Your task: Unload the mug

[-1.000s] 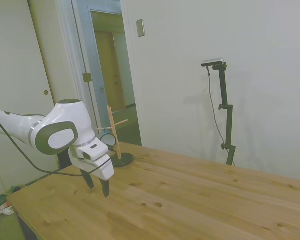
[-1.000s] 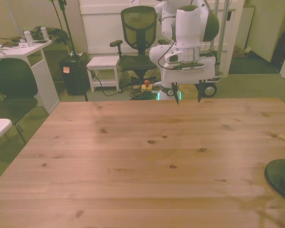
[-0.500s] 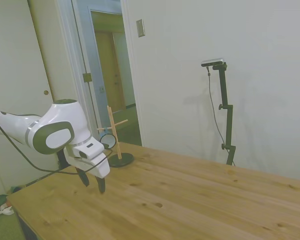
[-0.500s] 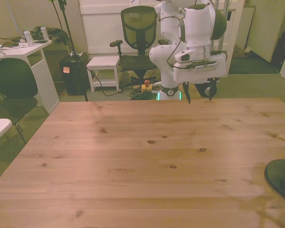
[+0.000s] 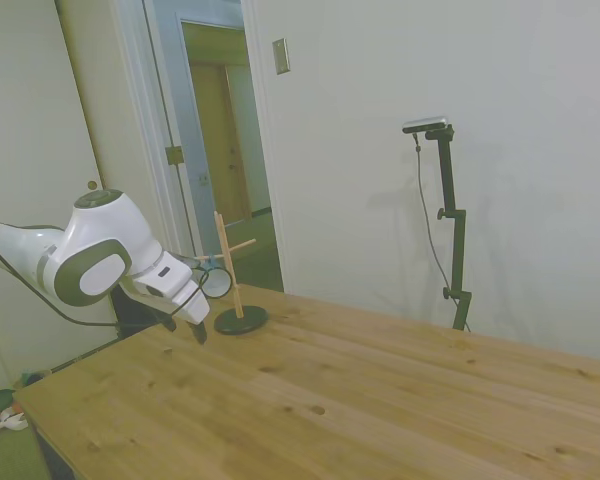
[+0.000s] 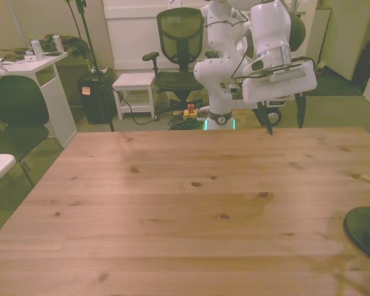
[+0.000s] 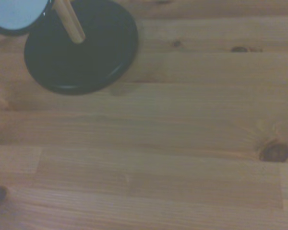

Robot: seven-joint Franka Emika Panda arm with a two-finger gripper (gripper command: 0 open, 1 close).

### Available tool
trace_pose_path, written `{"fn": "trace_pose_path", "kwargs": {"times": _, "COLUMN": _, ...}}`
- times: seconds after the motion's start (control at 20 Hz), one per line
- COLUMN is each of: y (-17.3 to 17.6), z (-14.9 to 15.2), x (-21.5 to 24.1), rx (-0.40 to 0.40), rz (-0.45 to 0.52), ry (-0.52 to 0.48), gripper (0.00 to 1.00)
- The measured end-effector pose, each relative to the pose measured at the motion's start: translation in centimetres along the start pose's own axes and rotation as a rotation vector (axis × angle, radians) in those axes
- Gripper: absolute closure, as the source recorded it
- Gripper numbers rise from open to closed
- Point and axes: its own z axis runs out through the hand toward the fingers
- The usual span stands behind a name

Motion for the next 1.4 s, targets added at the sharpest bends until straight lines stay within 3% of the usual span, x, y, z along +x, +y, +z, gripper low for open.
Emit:
{"fn": "trace_pose_path", "kwargs": {"times": 0.3, "y": -2.8, "z": 1.1, "x": -1.1, "rx": 0.093, "rz": -0.029, "ry": 0.016, "gripper": 0.00}}
{"fn": "trace_pose_path", "kwargs": {"times": 0.85, "y": -3.6, "z": 1.3, "x": 1.1, "rx": 0.133, "rz": -0.016, "ry": 0.001, "gripper": 0.00}}
{"fn": "trace_pose_path", "kwargs": {"times": 1.4, "y": -8.5, "z": 4.6, "x": 3.0, "rx": 0.212, "rz": -0.156, "ry": -0.004, "gripper": 0.00}}
